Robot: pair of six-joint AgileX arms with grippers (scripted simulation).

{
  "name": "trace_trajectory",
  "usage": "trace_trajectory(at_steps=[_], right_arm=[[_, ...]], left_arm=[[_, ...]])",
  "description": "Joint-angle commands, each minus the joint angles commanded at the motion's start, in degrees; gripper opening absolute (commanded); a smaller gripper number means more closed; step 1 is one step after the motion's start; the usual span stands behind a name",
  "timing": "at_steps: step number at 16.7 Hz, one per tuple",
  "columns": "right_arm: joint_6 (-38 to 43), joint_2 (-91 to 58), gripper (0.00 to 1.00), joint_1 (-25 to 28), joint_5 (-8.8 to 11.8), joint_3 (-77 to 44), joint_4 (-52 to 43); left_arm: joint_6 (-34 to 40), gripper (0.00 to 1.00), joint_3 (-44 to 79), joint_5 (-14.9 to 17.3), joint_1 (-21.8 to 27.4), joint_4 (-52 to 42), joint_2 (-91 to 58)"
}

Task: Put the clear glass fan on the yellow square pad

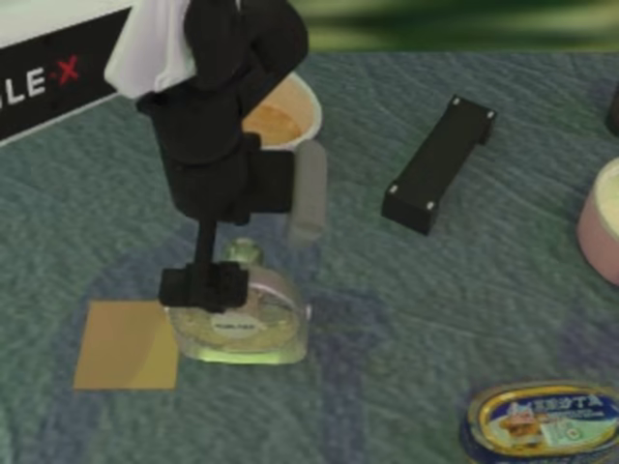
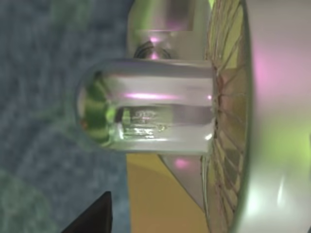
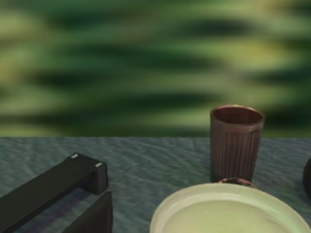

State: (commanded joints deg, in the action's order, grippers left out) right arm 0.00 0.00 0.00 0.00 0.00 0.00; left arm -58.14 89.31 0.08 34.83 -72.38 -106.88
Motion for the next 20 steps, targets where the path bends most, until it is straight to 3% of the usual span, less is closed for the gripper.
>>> trace_trajectory(at_steps=[4, 8, 20], right_arm=[[0.0, 0.0, 1.00, 0.0, 0.0, 0.0, 0.0], [0.0, 0.0, 1.00, 0.0, 0.0, 0.0, 0.0], [0.0, 0.0, 1.00, 0.0, 0.0, 0.0, 0.0]], left_arm=[[0.0, 1.00, -5.7, 0.0, 0.0, 6.5, -0.7], [0.0, 1.00, -6.2, 0.0, 0.0, 6.9, -0.8], [0.0, 0.10, -6.2, 0.0, 0.0, 6.9, -0.8]])
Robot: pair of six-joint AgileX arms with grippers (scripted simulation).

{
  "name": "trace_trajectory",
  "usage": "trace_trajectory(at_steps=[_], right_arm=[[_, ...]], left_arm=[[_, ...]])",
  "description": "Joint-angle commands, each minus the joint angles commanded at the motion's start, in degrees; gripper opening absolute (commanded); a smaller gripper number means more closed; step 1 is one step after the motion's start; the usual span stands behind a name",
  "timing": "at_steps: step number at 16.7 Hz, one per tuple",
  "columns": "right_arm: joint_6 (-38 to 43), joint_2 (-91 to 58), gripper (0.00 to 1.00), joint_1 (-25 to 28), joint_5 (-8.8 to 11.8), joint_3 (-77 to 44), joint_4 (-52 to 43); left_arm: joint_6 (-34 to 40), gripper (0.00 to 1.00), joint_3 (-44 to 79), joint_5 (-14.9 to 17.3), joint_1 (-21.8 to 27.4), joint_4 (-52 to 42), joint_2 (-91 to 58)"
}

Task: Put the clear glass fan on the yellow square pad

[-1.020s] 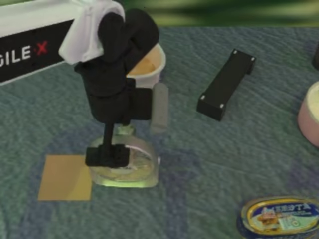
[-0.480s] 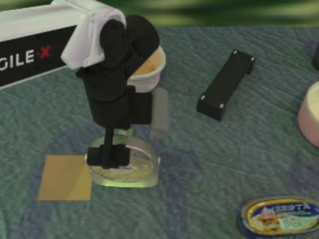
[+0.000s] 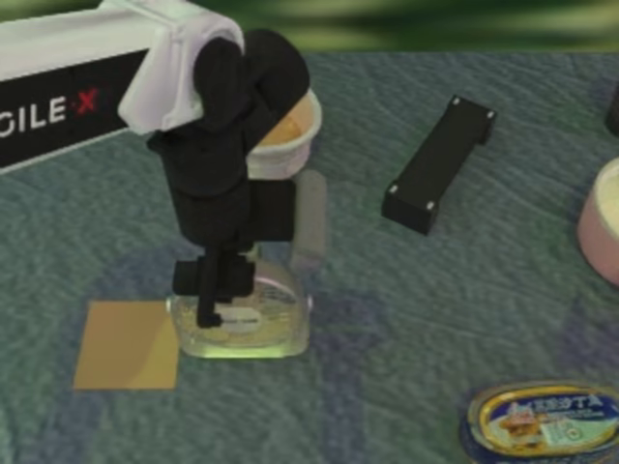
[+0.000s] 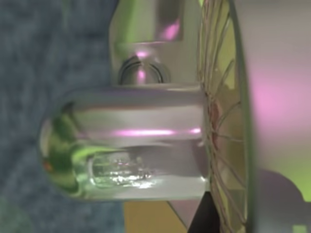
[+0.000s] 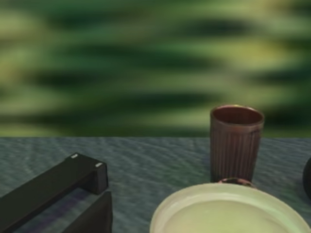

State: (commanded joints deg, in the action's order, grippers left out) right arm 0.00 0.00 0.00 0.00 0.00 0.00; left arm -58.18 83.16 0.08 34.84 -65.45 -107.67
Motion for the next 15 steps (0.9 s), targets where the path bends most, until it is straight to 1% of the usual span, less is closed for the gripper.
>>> trace_trajectory(at_steps=[1, 2, 11, 15], right_arm=[[0.0, 0.0, 1.00, 0.0, 0.0, 0.0, 0.0], [0.0, 0.0, 1.00, 0.0, 0.0, 0.0, 0.0], [0.0, 0.0, 1.00, 0.0, 0.0, 0.0, 0.0], [0.0, 0.0, 1.00, 0.0, 0.0, 0.0, 0.0]], left_arm=[[0.0, 0.02, 0.0, 0.0, 0.0, 0.0, 0.0], [0.0, 0.00, 0.0, 0.0, 0.0, 0.0, 0.0], [-0.1, 0.00, 0.2, 0.0, 0.0, -0.2, 0.2], [0.0, 0.00, 5.3, 0.0, -0.6, -6.1, 0.4]])
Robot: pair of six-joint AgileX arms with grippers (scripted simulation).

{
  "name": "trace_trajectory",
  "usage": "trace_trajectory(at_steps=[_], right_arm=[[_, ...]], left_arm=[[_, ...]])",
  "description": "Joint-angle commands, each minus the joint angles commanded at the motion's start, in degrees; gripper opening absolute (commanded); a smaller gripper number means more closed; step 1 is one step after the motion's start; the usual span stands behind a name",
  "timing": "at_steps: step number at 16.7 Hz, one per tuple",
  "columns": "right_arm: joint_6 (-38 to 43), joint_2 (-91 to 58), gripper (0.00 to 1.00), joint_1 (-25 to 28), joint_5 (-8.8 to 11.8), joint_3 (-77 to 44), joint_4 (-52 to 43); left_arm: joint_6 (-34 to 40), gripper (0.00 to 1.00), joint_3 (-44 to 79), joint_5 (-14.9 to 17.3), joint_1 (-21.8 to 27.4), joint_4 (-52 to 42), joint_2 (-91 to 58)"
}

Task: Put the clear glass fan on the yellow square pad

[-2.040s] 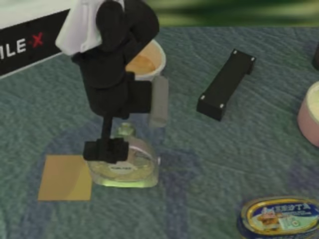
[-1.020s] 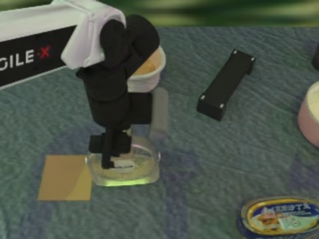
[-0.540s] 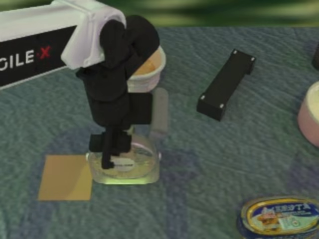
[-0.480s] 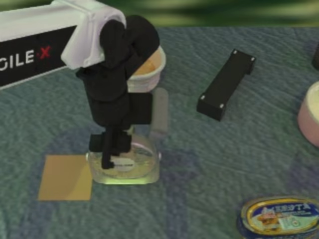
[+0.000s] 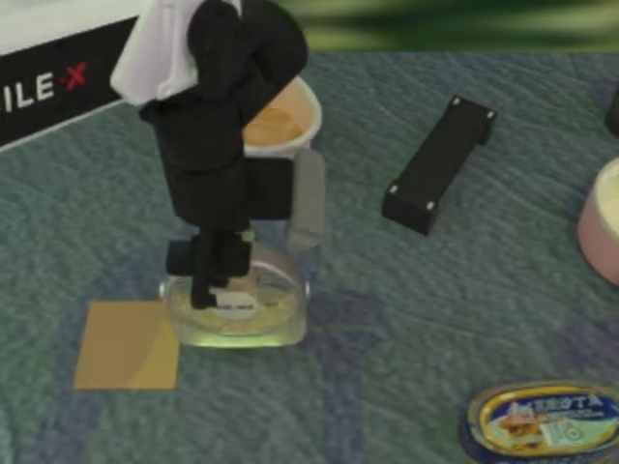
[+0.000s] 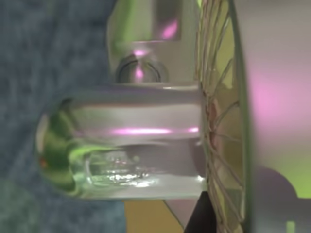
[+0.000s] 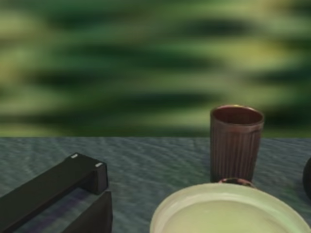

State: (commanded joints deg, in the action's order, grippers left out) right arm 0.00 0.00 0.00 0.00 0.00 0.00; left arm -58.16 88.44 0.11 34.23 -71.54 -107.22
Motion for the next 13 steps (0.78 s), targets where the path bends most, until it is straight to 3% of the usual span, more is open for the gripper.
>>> trace_trajectory(at_steps=[8, 13], right_arm=[[0.0, 0.0, 1.00, 0.0, 0.0, 0.0, 0.0], [0.0, 0.0, 1.00, 0.0, 0.0, 0.0, 0.0]], left_arm=[[-0.2, 0.00, 4.6, 0.0, -0.3, -4.9, 0.7], [-7.3, 0.00, -1.4, -0.1, -7.8, -5.6, 7.2]])
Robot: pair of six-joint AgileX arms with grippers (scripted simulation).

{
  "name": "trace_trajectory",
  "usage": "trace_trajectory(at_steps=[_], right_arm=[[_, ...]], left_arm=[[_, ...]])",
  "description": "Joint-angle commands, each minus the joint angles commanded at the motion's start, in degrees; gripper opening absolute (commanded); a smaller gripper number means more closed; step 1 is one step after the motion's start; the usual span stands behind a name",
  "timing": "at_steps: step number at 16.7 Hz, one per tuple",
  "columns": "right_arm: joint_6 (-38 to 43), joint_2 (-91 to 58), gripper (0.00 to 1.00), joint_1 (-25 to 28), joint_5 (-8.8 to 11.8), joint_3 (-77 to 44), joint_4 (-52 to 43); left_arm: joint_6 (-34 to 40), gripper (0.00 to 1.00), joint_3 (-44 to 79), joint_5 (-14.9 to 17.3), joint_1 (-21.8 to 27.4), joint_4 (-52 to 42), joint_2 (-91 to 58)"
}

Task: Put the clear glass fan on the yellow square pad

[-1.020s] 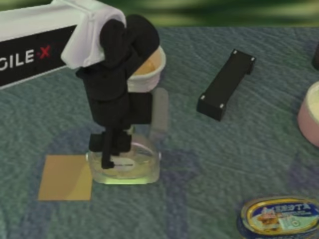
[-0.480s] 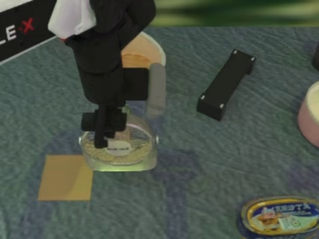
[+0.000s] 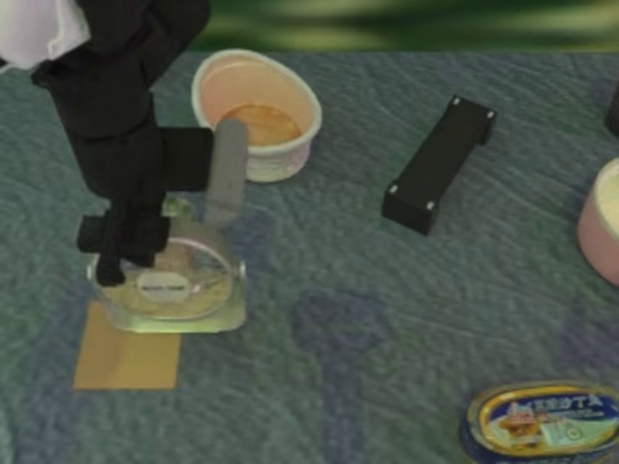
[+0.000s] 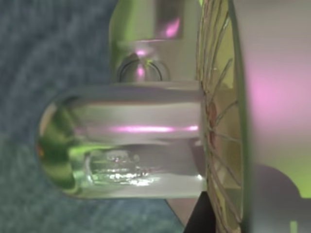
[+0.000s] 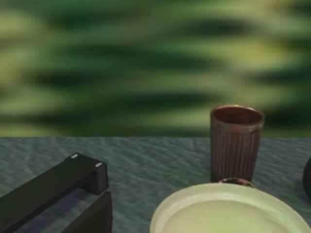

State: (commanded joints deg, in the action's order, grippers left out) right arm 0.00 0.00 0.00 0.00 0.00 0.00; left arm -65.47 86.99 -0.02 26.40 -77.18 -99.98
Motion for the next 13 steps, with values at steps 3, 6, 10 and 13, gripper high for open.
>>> trace_trajectory(at_steps=[3, 6, 10, 13], right_arm=[[0.0, 0.0, 1.00, 0.0, 0.0, 0.0, 0.0], [0.0, 0.0, 1.00, 0.0, 0.0, 0.0, 0.0], [0.0, 0.0, 1.00, 0.0, 0.0, 0.0, 0.0], [0.0, 0.0, 1.00, 0.0, 0.0, 0.0, 0.0]], left_arm=[[-6.3, 0.00, -5.1, -0.1, -6.4, -0.7, 5.6], [-10.2, 0.00, -8.0, -0.1, -10.3, -0.9, 9.3], [-10.4, 0.00, -8.0, -0.1, -10.2, -0.8, 9.2], [-10.3, 0.00, -9.9, -0.1, -10.4, 1.1, 9.0]])
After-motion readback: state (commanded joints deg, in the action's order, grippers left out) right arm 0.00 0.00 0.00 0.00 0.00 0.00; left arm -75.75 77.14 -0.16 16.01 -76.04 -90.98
